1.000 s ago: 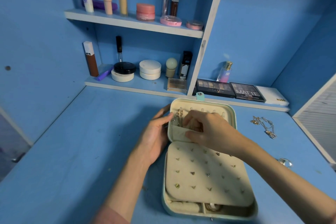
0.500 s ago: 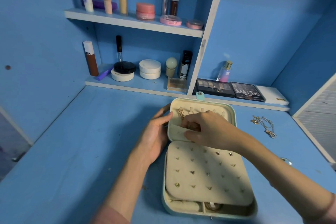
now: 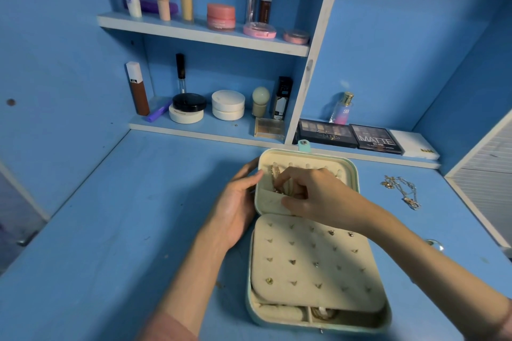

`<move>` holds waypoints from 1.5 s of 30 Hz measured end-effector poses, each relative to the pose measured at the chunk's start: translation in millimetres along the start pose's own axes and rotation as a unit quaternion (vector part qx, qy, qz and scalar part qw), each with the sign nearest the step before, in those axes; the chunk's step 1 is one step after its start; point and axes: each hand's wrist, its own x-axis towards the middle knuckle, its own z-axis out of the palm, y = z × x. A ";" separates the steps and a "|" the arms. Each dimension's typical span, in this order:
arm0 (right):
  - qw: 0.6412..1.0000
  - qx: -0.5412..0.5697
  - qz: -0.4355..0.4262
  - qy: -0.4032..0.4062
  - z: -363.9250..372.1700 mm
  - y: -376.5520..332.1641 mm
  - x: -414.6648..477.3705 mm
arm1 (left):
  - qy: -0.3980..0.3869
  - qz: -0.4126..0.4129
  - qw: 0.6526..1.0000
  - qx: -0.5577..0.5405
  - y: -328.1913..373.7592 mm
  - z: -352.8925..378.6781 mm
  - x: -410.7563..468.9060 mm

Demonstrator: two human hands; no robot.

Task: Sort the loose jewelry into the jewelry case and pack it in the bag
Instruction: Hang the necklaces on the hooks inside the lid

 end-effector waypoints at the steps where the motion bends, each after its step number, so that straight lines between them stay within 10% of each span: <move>1: 1.000 0.001 -0.002 0.000 -0.3 -0.5 -0.3 | 0.000 0.000 1.000 -0.001 0.1 0.0 -0.1; 39: 0.999 0.022 0.015 0.022 -0.8 -2.3 -8.6 | 0.003 0.003 1.000 0.019 1.3 1.7 -2.1; 45: 0.991 0.041 0.010 0.125 -29.0 19.6 -19.9 | -0.005 0.010 1.000 0.026 -0.1 -0.1 -0.5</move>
